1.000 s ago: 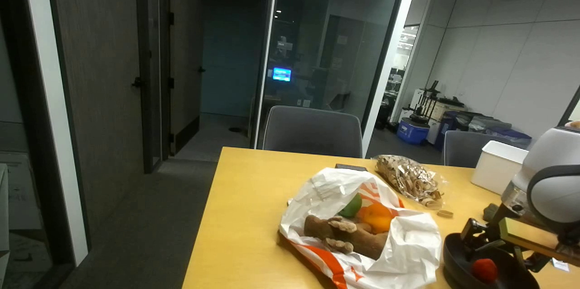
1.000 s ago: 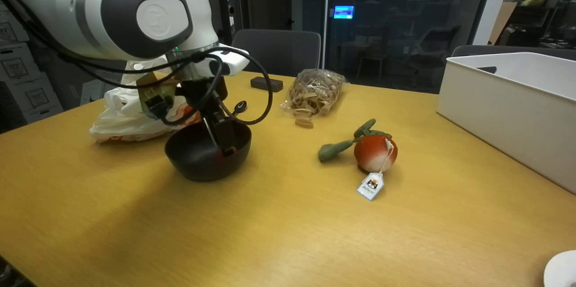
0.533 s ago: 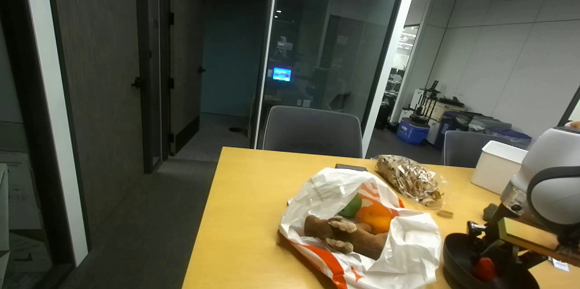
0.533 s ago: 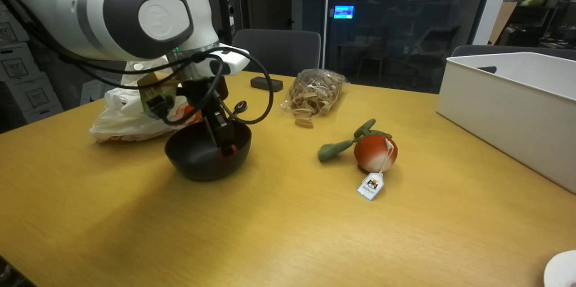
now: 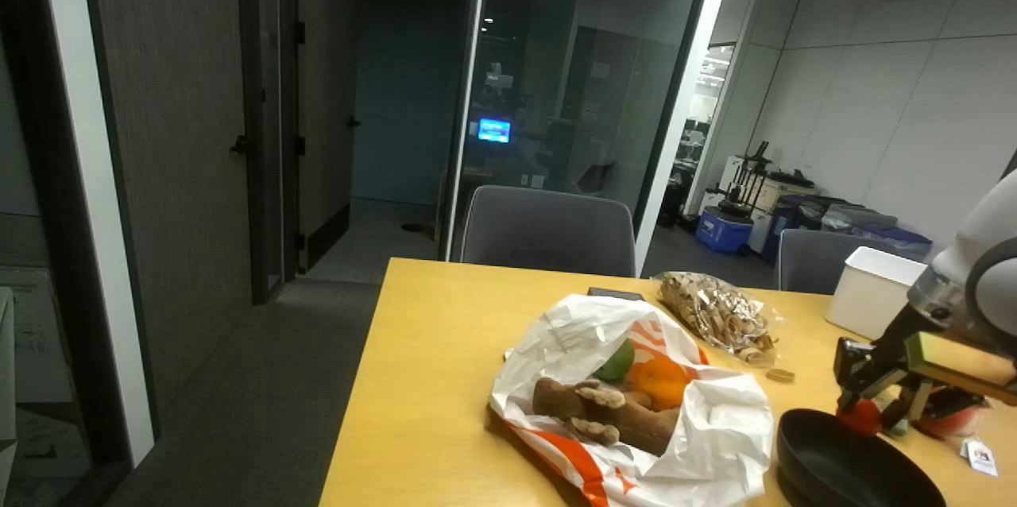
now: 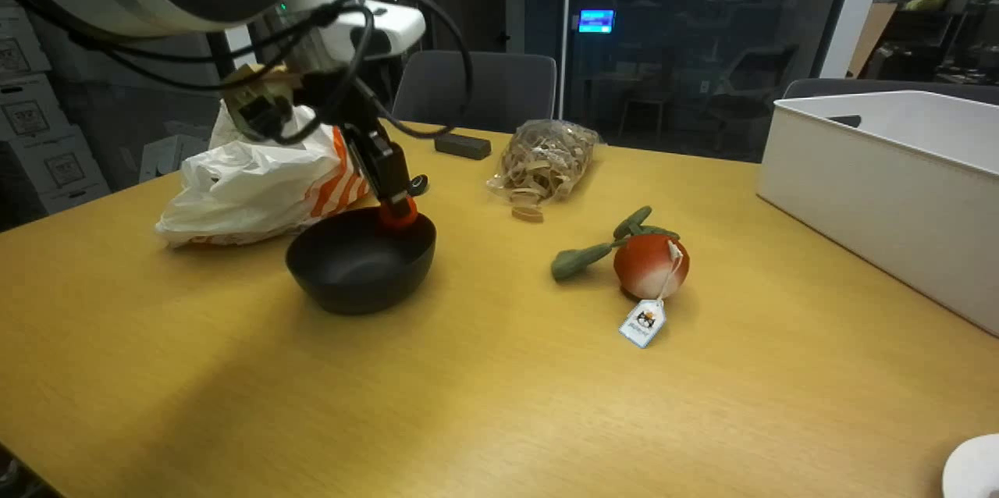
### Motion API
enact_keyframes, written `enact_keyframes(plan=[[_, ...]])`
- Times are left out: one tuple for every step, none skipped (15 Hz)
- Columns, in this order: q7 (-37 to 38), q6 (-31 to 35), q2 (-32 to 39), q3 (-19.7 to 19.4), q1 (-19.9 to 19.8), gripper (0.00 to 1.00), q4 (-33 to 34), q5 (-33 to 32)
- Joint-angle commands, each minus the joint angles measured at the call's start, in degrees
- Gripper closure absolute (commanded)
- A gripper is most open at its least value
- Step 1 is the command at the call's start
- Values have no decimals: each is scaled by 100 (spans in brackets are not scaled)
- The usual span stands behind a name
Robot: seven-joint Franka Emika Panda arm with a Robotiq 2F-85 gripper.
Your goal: Move the black bowl closer to the plastic bag and move all the objects in it to the plastic bag
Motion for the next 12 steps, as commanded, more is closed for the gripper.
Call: enact_keyframes(plan=[[-631,-366,-1245,201,167,78,-187,127],[-780,-463,-1435,290,262,78,-147,181],[-813,-471,-1580,447,346,78,-120,160],[-894,-476,-1688,570,471,78,-80,193],[-941,-473,-1754,723,614,78,-39,217],[-953,-414,-1777,897,723,78,-8,186],[-1010,-383,-1778,1036,866,78,34,189],[-1027,-350,-1752,1211,982,78,53,144],[-994,-323,-1702,1398,1061,78,100,88],[-970,-281,-1618,1581,1133,78,137,25],[-904,-187,-1519,1790,1145,78,157,-94],[-834,-121,-1401,1970,1128,78,218,-206]])
